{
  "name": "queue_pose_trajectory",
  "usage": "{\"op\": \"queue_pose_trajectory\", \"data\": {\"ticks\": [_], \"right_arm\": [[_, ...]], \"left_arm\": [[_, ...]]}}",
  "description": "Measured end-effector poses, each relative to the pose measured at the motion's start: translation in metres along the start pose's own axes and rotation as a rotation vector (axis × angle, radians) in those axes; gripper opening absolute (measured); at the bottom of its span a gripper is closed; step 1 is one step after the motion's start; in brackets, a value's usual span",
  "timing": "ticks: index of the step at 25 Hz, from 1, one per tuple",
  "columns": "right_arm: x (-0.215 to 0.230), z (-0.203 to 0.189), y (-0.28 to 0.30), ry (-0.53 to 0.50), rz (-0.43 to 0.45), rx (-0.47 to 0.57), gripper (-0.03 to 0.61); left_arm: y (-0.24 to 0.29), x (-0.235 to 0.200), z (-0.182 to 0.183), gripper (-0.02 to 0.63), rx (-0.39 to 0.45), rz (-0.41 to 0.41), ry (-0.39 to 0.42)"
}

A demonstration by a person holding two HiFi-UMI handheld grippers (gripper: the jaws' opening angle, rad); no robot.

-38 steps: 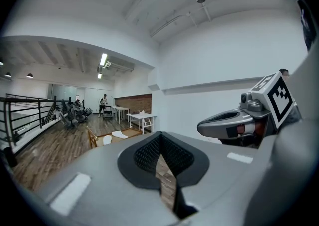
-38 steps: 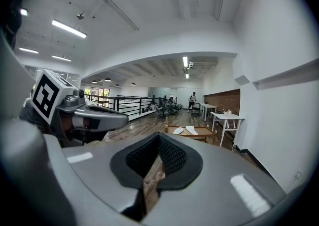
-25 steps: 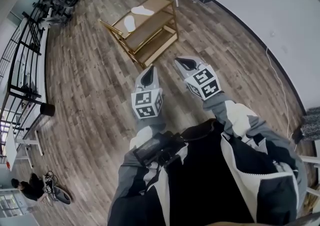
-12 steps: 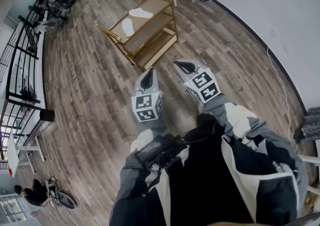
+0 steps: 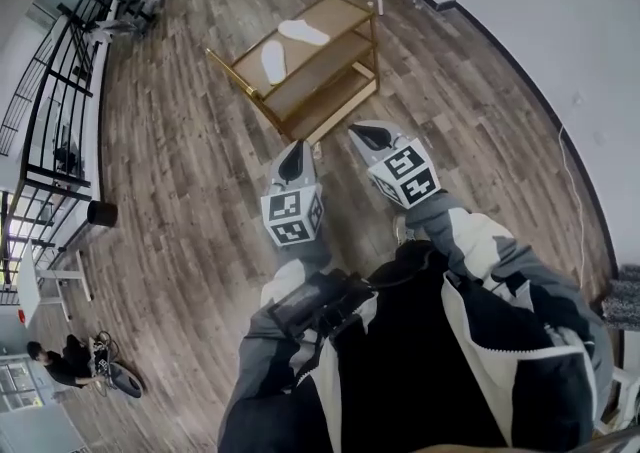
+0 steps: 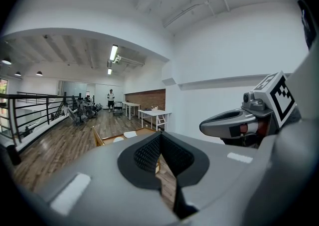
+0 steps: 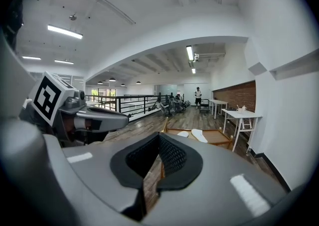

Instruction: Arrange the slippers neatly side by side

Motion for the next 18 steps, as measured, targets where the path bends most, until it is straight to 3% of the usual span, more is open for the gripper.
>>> {"op": "queue_pose_trajectory", "data": {"ticks": [12,18], "right_arm": [[0.136,0.036,0.054,-0.015,0.057,0.011,0.005],[0.179,0.045,0.078,-0.025,0.092,0.017,0.005]], "left_arm": [[0.13,-0.004,0.032,0.011,-0.011,0.09,-0.009],[0.17,-0.01,0.042,0.009,-0.001,0.134,-0.009]]}}
Point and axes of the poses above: the fingertips, and each gripper's own axes: y forward along the fingers, x to its right, z out of its top, the point moved 3 cm from there along -y, backward along the fingers, and after that the axes turned 4 degrees about y, right-handed, at the moved point
